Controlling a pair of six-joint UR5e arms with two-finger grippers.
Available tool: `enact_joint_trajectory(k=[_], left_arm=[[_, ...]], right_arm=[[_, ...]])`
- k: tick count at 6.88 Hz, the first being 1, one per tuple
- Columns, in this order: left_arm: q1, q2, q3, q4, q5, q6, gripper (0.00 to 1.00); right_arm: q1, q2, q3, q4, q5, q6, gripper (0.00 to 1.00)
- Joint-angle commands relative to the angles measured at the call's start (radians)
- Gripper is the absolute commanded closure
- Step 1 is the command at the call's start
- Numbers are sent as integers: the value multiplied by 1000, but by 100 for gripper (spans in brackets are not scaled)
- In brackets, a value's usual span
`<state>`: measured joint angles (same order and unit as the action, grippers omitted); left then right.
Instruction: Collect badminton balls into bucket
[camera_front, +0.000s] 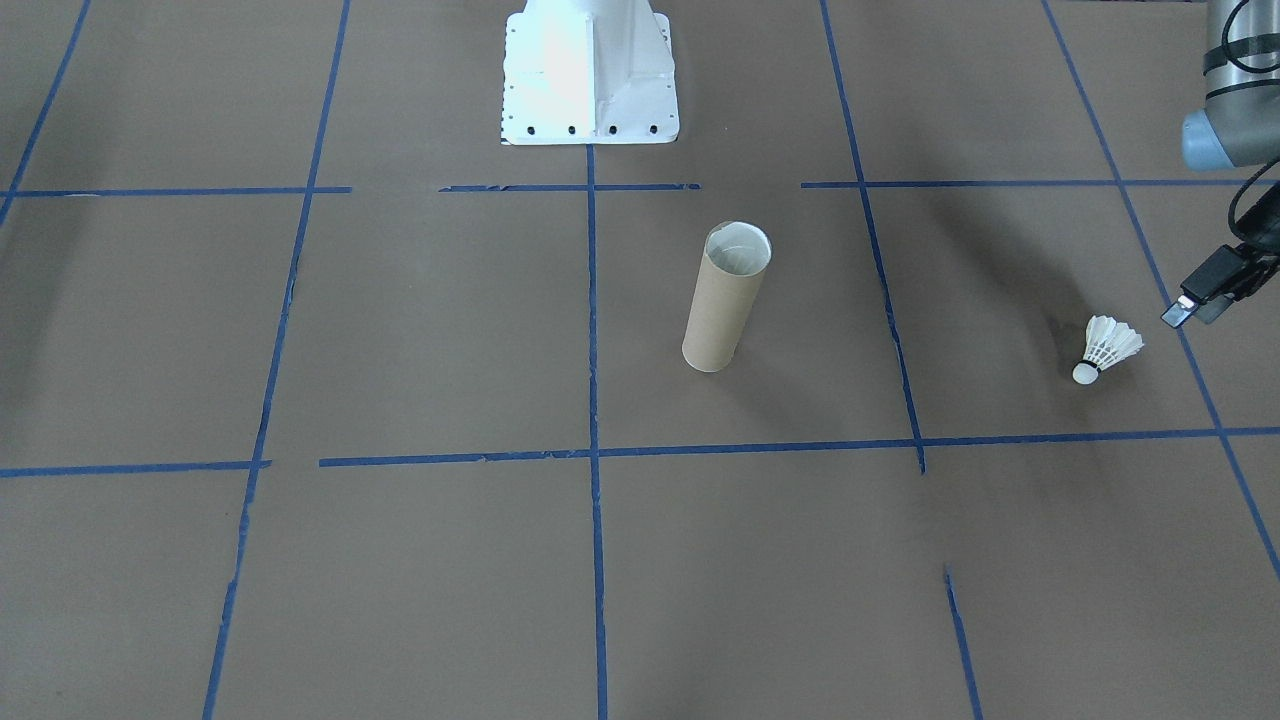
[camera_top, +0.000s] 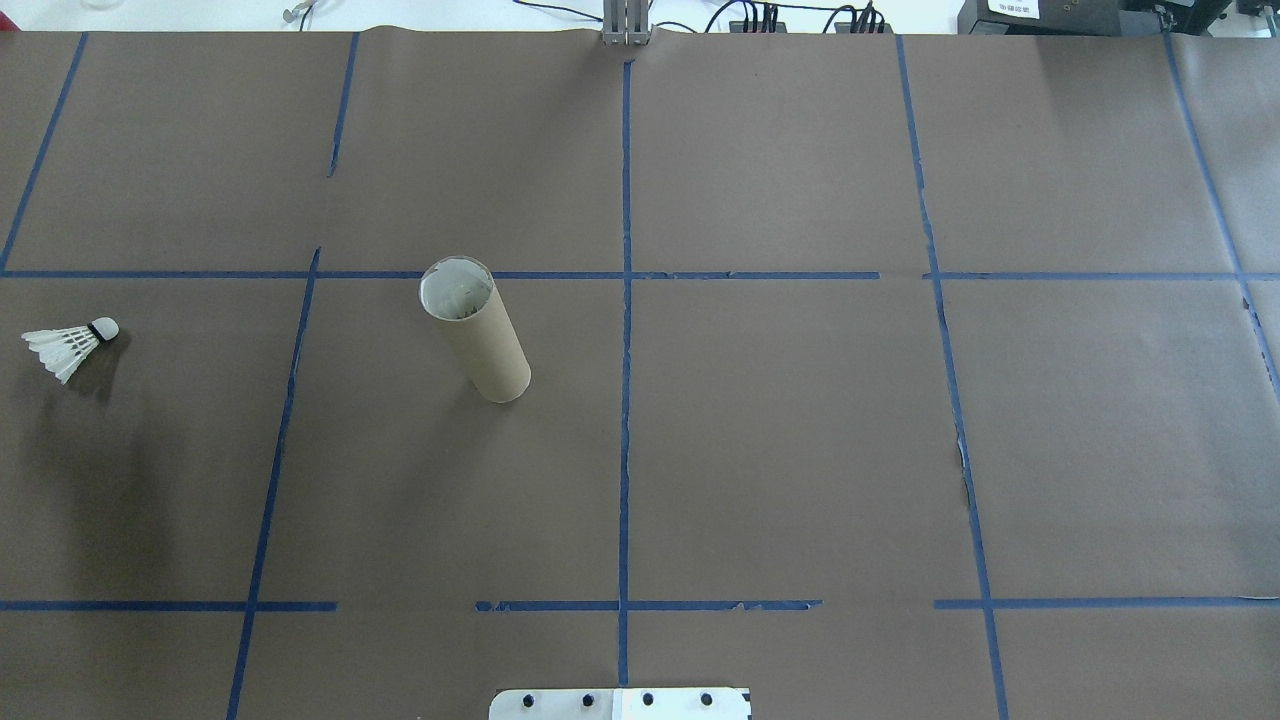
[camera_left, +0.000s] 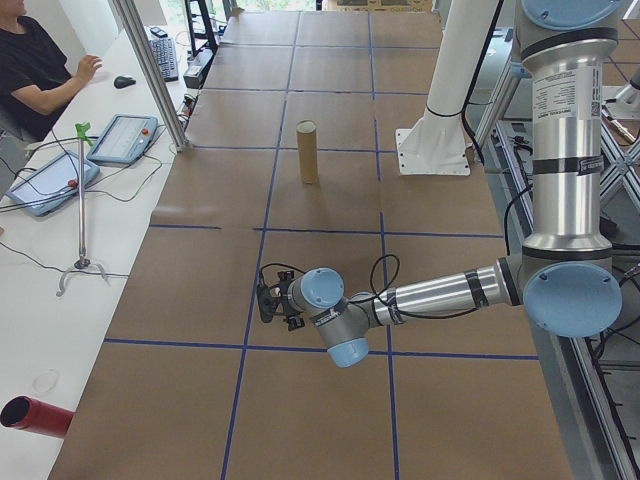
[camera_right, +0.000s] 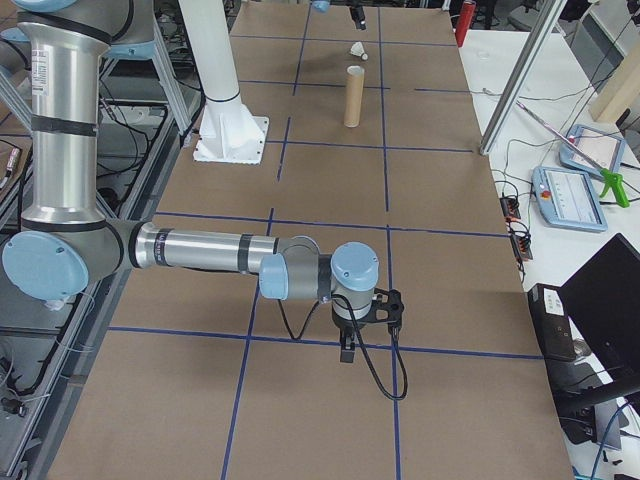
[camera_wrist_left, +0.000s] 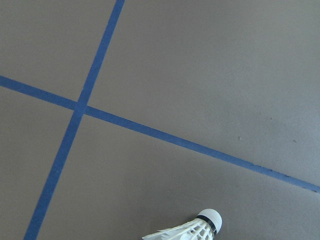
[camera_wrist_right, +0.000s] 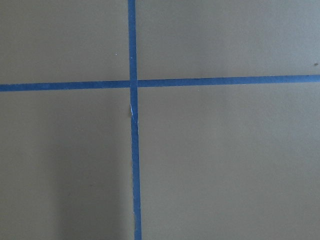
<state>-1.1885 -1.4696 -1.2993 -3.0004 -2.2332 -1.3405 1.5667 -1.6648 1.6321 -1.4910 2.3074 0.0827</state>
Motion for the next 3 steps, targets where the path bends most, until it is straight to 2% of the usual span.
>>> enact_joint_trajectory(k=[1, 2, 3], left_arm=[[163, 11, 8, -116, 169, -213, 0], [196, 11, 17, -130, 194, -227, 0], [205, 11, 18, -132, 196, -233, 0]], right_arm=[[0, 0, 0, 0, 1, 0, 0], [0, 0, 0, 0, 1, -1, 0], [0, 0, 0, 0, 1, 0, 0]])
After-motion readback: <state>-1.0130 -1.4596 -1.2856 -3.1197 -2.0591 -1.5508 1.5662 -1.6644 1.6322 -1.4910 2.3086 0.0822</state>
